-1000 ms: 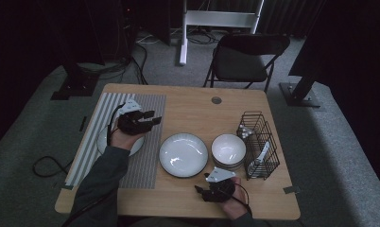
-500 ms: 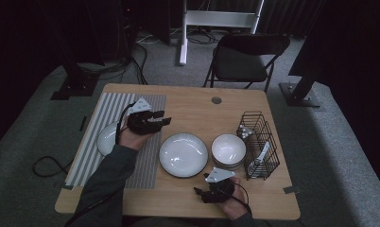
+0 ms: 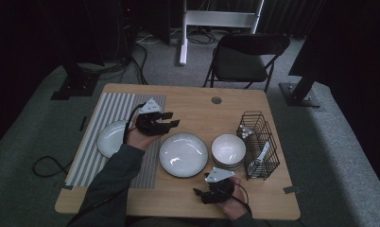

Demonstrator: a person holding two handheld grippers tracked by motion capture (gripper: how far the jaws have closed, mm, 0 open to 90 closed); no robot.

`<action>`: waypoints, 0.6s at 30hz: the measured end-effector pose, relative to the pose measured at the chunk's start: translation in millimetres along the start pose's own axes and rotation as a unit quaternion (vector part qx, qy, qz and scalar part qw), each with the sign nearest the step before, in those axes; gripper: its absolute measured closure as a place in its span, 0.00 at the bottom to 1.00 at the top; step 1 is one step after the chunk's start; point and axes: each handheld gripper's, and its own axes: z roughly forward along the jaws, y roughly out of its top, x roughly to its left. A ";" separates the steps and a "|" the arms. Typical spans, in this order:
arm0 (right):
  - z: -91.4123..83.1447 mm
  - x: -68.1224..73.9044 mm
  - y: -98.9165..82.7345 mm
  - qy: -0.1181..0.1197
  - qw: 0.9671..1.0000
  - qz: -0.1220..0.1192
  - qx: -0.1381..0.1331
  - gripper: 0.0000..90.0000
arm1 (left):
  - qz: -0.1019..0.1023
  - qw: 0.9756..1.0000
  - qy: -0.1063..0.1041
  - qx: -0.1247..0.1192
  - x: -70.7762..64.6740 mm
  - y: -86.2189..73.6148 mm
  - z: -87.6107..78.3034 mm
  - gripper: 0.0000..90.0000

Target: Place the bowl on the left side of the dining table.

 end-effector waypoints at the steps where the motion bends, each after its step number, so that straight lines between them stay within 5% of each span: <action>1: 0.0 0.1 0.0 0.000 1.000 0.000 0.000 0.30 | 0.000 1.000 0.000 0.000 0.0 0.0 0.0 0.61; 18: 1.0 1.0 0.5 0.008 1.000 -0.006 0.006 0.23 | 0.018 0.999 -0.023 0.015 -16.1 5.6 19.8 0.61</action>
